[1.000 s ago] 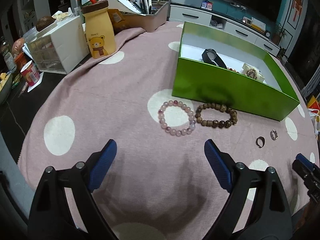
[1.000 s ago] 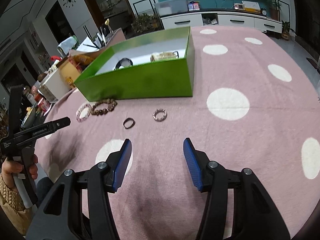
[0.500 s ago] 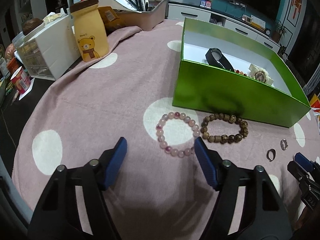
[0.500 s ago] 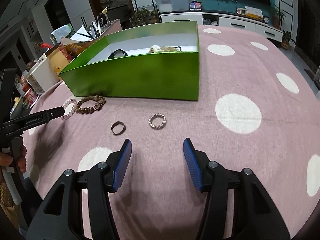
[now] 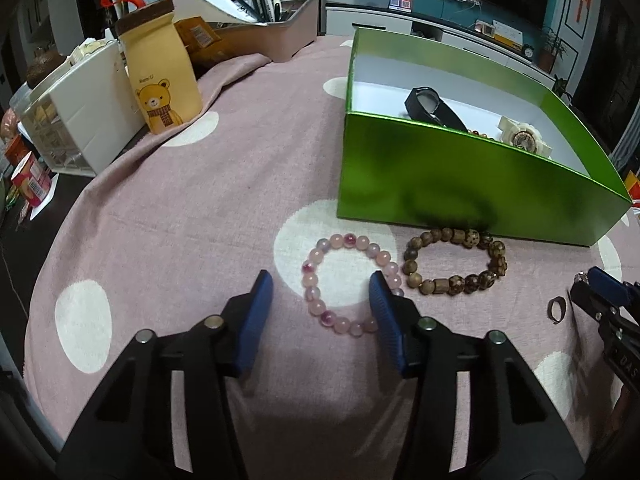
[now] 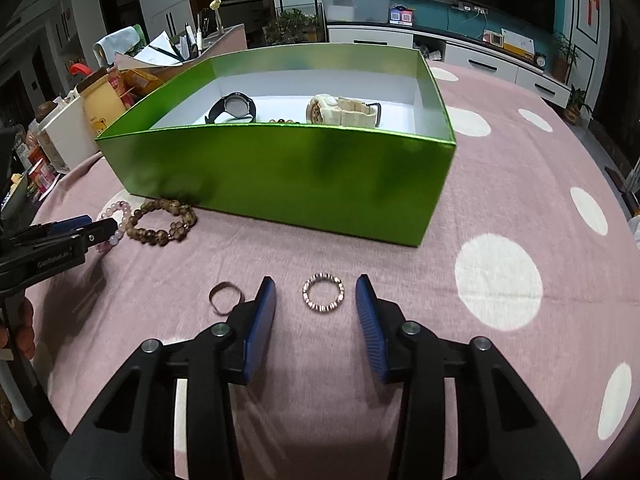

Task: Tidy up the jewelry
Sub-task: 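Grasp the pink bead bracelet with the left tool while the right grasps the silver beaded ring, then carry the pink bracelet with the left tool while the right carries the beaded ring into the box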

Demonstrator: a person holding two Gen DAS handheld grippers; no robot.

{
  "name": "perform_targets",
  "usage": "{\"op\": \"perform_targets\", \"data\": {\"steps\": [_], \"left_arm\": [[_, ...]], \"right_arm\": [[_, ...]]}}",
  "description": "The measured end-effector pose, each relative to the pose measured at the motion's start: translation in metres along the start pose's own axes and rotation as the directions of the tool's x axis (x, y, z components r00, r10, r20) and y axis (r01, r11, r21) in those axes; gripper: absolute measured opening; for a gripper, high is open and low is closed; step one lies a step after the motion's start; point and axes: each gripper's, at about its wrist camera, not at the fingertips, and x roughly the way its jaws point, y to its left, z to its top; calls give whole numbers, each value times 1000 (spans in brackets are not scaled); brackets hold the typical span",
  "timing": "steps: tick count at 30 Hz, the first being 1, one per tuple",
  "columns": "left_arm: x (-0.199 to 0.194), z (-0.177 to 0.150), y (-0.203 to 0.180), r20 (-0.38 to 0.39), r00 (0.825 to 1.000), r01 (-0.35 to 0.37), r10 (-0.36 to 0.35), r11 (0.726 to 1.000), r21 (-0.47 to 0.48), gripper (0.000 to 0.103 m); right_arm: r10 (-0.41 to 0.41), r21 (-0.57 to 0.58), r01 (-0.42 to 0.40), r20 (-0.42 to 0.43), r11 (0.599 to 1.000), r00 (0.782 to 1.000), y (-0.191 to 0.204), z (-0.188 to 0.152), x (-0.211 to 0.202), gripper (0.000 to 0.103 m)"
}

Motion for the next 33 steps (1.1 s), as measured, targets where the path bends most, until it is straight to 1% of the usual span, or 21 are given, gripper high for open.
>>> {"op": "perform_targets", "data": {"steps": [2, 3, 4, 6, 7, 8, 9, 10, 13, 21, 33], "left_arm": [[0, 0, -1, 5, 1000, 4, -4, 1000, 9, 39], [0, 1, -2, 9, 1000, 7, -7, 1000, 14, 36], [0, 1, -3, 11, 1000, 10, -10, 1000, 17, 34], [-1, 0, -5, 16, 1000, 14, -15, 1000, 22, 24], [-1, 0, -6, 18, 1000, 19, -19, 1000, 24, 21], [-1, 0, -7, 18, 1000, 23, -23, 999, 27, 14], [-1, 1, -7, 17, 1000, 25, -26, 999, 28, 10], [-1, 1, -8, 16, 999, 28, -28, 999, 29, 9], [0, 1, -11, 15, 1000, 17, -18, 999, 44, 8], [-5, 1, -12, 1, 1000, 27, -27, 999, 40, 7], [-34, 4, -16, 54, 997, 44, -47, 998, 51, 7]], "right_arm": [[-12, -12, 12, 1, 1000, 1000, 1, 1, 1, 34], [-17, -18, 17, 2, 1000, 1000, 3, 2, 2, 30], [-21, -23, 21, 2, 1000, 1000, 3, 2, 3, 29], [-22, -30, 22, 2, 999, 1000, 5, 3, 4, 23], [-24, -30, 24, 3, 999, 1000, 4, 4, 4, 22], [-23, -29, 23, 3, 999, 1000, 4, 4, 4, 21], [-23, -29, 23, 3, 999, 1000, 4, 4, 4, 21], [-22, -29, 22, 3, 999, 1000, 4, 4, 4, 21], [-10, -24, 10, 4, 1000, 1000, 4, 4, 4, 21], [12, -9, -12, 23, 1000, 1000, 4, 1, -8, 21], [30, 21, -32, 90, 999, 995, -4, 0, -43, 21]]}}
